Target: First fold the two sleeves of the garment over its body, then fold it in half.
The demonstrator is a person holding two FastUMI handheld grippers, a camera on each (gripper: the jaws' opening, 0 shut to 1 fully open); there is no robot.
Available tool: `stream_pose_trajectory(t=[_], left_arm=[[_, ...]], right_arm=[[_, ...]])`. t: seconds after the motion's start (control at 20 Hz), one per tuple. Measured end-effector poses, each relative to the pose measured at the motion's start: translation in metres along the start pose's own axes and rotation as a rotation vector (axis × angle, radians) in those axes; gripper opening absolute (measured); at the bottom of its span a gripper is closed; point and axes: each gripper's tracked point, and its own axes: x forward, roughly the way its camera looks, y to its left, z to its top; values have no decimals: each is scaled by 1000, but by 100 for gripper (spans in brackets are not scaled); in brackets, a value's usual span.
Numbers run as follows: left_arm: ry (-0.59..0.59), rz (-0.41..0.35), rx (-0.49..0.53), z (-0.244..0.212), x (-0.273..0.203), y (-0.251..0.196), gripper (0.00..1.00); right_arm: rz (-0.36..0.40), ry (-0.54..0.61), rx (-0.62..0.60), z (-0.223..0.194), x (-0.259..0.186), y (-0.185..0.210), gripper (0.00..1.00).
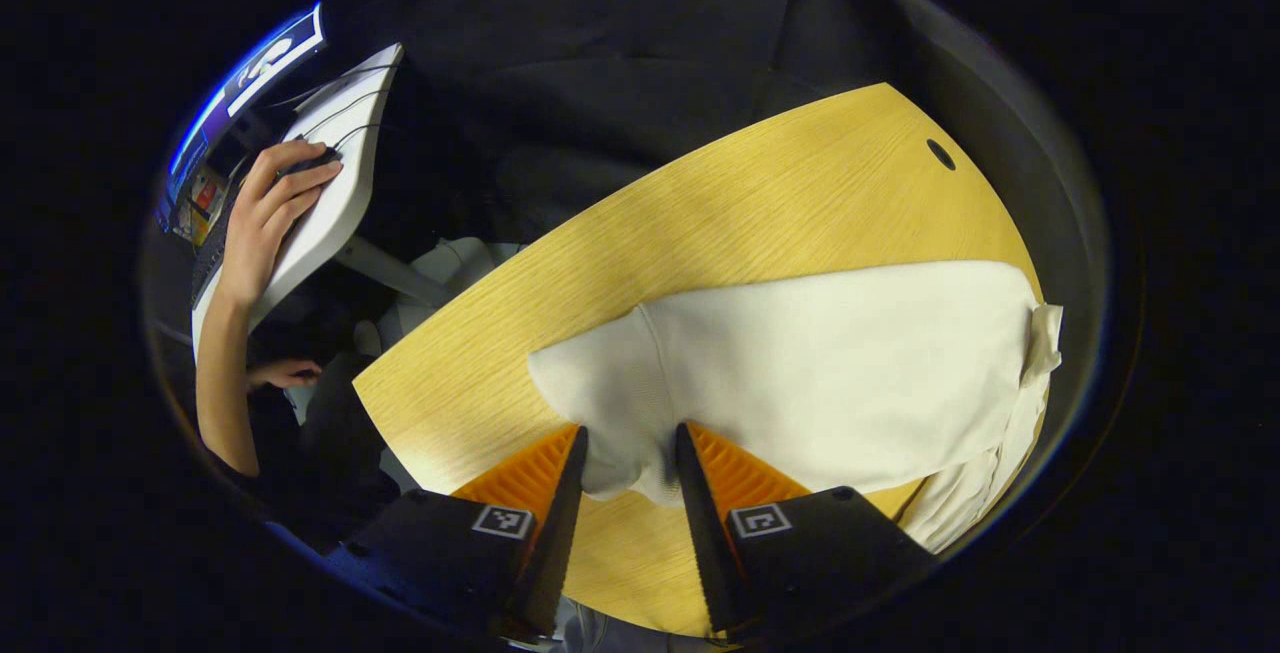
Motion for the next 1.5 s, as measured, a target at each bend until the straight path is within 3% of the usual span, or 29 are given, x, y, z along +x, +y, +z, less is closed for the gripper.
stream_pose_trajectory(t=[0.05, 0.1, 0.4, 0.45, 0.55, 0.9, 0.95, 1.15, 1.2, 1.25, 1.3, 1.5], left_arm=[[6, 1, -9, -1, -1, -3, 51], [7, 8, -14, -1, 0, -3, 36], [0, 13, 44, 3, -21, -15, 16], [-9, 10, 37, 5, -27, -17, 15], [-20, -4, 29, 11, -38, -25, 14], [-96, -72, 163, 42, -95, -101, 14], [-107, -85, 186, 45, -103, -119, 14], [-147, -125, 302, 46, -132, -198, 14], [-151, -137, 335, 43, -137, -220, 21], [-154, -150, 367, 39, -142, -244, 21], [-157, -162, 398, 33, -145, -265, 14], [-178, -201, 526, 5, -156, -356, 14]], right_arm=[[-2, -4, 0, 1, -2, -3, 97], [-2, -10, 1, 1, -4, -5, 94], [-8, -39, 21, -5, -14, -25, 97], [-13, -37, 30, -8, -14, -30, 94], [-22, -32, 49, -14, -15, -39, 97], [-39, -24, 88, -30, -17, -73, 94], [-43, -25, 95, -31, -17, -79, 97], [-48, -43, 128, -32, -23, -100, 94], [-48, -51, 131, -32, -25, -106, 97], [-51, -57, 130, -32, -26, -112, 97], [-57, -60, 126, -36, -30, -119, 94], [-118, -79, 104, -45, -37, -154, 93]])
